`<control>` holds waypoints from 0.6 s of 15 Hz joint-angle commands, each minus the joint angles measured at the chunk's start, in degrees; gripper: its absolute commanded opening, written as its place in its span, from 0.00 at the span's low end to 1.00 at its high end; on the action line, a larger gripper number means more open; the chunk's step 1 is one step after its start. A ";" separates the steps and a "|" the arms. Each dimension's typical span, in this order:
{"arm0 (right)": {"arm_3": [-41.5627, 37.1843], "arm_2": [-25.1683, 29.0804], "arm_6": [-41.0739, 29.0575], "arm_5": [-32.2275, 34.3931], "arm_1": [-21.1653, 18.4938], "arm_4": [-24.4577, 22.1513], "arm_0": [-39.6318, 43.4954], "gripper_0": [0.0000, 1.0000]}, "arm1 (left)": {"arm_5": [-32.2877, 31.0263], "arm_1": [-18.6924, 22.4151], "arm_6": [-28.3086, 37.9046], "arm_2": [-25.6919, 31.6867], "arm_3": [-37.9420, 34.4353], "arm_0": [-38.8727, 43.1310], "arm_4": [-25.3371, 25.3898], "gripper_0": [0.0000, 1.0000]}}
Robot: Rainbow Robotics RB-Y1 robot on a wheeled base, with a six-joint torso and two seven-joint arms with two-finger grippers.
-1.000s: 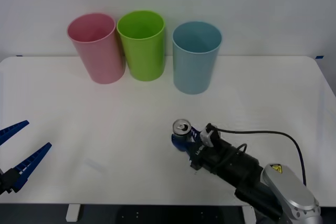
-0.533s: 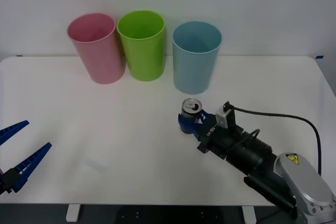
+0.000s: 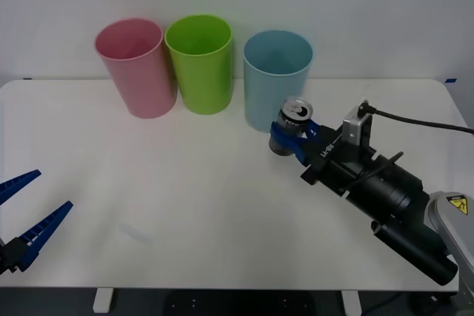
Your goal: Grasp the object on the table and drop it into the matching bin: aluminum can to the light blue bin, PET bottle to the pink bin.
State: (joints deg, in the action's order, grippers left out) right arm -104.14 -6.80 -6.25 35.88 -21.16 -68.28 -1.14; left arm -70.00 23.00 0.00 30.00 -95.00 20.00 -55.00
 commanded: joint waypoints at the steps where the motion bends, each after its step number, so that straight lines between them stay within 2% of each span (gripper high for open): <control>1: -2.74 1.79 -4.73 -0.02 -2.92 -0.01 -0.71 0.00 | 0.00 0.00 0.00 0.00 0.00 0.00 0.00 1.00; 5: -3.44 3.46 -10.36 -0.02 -7.23 0.43 -4.49 0.00 | 0.00 0.00 0.00 0.00 0.00 0.00 0.00 1.00; 9: -1.42 3.98 -15.28 0.16 -13.21 0.43 -10.29 0.00 | 0.00 0.00 0.00 0.00 0.00 0.00 0.00 1.00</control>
State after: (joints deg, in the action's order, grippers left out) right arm -106.60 -2.82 -21.28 35.91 -33.01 -67.87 -9.91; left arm -70.00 23.00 0.00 30.00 -95.00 20.00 -55.00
